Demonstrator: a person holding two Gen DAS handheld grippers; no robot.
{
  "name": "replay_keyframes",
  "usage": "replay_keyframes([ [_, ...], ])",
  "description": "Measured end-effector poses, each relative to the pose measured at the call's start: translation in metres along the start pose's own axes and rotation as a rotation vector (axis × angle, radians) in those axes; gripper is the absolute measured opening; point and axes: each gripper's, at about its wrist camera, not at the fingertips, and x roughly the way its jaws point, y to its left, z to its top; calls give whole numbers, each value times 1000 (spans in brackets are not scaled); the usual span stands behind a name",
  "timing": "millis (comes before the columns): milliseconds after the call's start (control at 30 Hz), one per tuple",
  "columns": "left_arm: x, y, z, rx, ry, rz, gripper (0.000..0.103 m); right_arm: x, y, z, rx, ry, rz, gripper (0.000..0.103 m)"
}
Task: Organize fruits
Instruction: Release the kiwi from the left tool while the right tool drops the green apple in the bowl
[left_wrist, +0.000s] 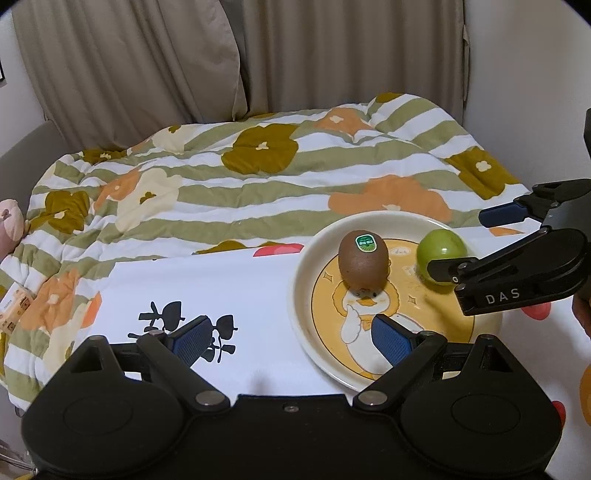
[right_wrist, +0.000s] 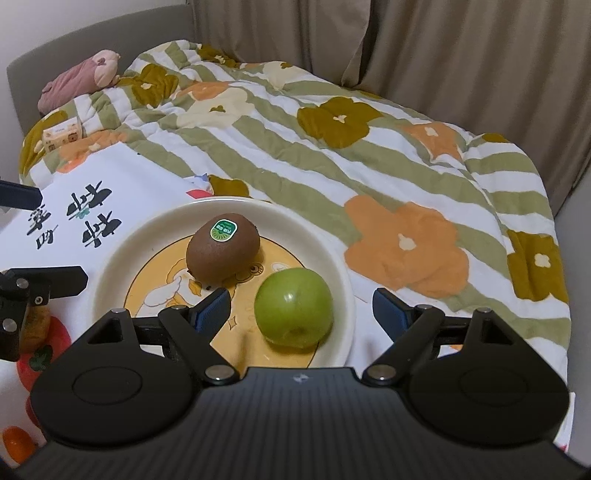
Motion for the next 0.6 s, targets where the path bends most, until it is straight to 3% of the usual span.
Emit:
replay_keyframes([
  [300, -27, 2, 2, -7, -39, 11, 96, -35, 0, -1, 27, -29, -12, 99],
  [600, -75, 16, -4, -45, -122, 17, 96, -95, 13, -2, 82, -77, -54, 103],
])
